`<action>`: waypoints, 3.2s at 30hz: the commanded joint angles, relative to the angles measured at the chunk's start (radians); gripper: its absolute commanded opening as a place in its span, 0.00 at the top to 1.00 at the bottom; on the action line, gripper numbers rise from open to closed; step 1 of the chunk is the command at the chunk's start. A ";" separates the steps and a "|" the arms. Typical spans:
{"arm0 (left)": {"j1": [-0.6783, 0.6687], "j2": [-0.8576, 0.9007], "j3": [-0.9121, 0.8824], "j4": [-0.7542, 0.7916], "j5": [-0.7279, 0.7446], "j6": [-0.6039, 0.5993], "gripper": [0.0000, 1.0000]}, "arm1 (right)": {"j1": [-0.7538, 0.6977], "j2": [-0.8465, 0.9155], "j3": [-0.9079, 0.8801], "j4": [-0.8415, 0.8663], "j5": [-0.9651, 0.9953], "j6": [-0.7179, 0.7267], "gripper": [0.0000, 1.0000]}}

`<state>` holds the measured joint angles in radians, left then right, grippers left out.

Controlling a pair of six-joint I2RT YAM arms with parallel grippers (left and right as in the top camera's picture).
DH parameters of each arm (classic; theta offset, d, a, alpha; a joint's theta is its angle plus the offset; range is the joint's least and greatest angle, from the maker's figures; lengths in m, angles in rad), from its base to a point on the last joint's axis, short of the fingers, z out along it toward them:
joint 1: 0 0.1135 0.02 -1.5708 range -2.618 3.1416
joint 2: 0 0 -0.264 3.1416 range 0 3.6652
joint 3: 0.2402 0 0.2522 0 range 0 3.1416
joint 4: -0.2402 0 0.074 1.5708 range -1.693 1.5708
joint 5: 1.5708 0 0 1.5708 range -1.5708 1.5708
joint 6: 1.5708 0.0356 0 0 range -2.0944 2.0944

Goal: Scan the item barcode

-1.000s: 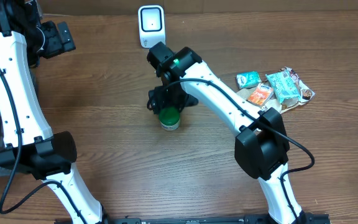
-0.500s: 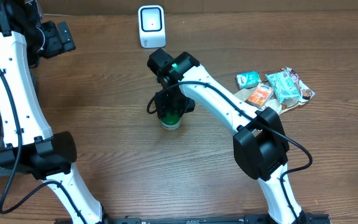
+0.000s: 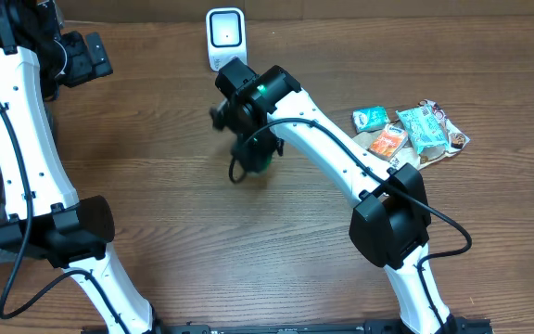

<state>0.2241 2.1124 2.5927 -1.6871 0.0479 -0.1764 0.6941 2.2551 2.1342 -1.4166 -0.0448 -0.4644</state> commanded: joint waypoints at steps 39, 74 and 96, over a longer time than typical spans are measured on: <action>-0.004 -0.006 0.012 -0.003 -0.006 0.019 0.00 | -0.002 -0.008 0.015 0.055 -0.037 0.426 0.00; -0.004 -0.006 0.012 -0.002 -0.006 0.019 0.00 | -0.003 0.025 -0.121 0.115 -0.008 0.462 0.19; -0.004 -0.006 0.012 -0.003 -0.006 0.019 0.00 | -0.005 0.023 -0.018 0.080 0.051 0.461 0.52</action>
<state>0.2241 2.1124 2.5927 -1.6875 0.0483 -0.1761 0.6941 2.2700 2.0335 -1.3197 -0.0181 -0.0025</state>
